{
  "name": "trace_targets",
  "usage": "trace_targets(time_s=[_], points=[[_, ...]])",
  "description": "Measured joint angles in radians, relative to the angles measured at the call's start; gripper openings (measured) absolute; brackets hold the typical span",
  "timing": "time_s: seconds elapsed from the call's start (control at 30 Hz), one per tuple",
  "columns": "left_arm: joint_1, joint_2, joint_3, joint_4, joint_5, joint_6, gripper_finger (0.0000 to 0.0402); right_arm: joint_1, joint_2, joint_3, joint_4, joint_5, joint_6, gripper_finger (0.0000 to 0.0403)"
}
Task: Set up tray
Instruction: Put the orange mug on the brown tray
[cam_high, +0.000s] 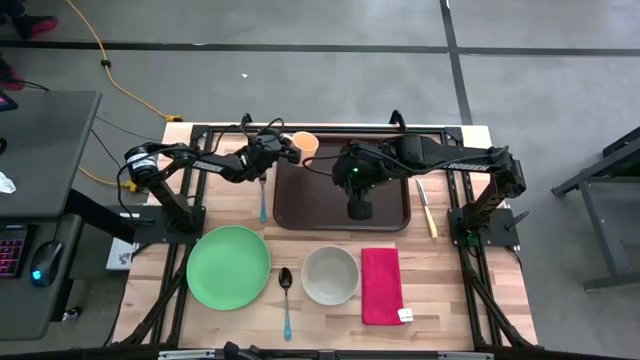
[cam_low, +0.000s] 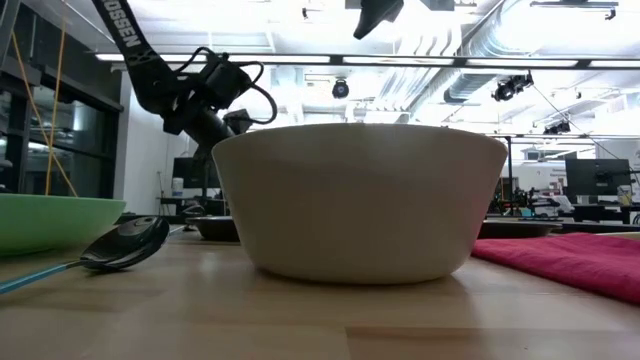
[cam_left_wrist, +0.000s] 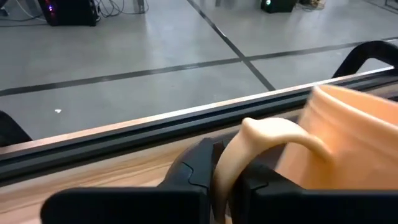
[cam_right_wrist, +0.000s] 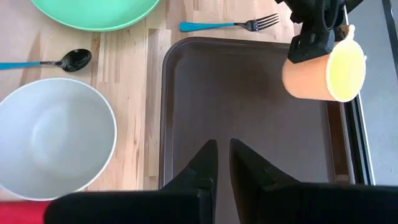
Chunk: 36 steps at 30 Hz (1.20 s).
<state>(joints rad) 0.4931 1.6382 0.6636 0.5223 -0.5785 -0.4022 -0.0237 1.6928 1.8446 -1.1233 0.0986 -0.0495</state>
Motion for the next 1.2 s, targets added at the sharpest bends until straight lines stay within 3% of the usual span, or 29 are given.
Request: trace_targets(time_s=[0.23,0.5,0.73,1.0,1.2], points=[[0.000,0.015,0.000,0.021,0.003,0.004,0.0027,0.000,0.000,0.000,0.024,0.000,-0.001,0.0016],[-0.002,0.119,0.000,0.135,0.024,-0.012,0.0061,0.000,0.000,0.000,0.037,0.001,0.003,0.0016],[-0.002,0.165,0.000,0.206,0.026,-0.015,0.0029,-0.001,0.000,0.000,0.037,0.003,0.007,0.0016],[-0.002,0.197,0.001,0.217,0.028,-0.015,0.0066,-0.003,0.000,0.000,0.037,0.034,-0.001,0.0016],[-0.002,0.197,0.001,0.219,0.022,0.012,0.0041,-0.005,0.000,0.000,0.037,0.049,-0.003,0.0016]])
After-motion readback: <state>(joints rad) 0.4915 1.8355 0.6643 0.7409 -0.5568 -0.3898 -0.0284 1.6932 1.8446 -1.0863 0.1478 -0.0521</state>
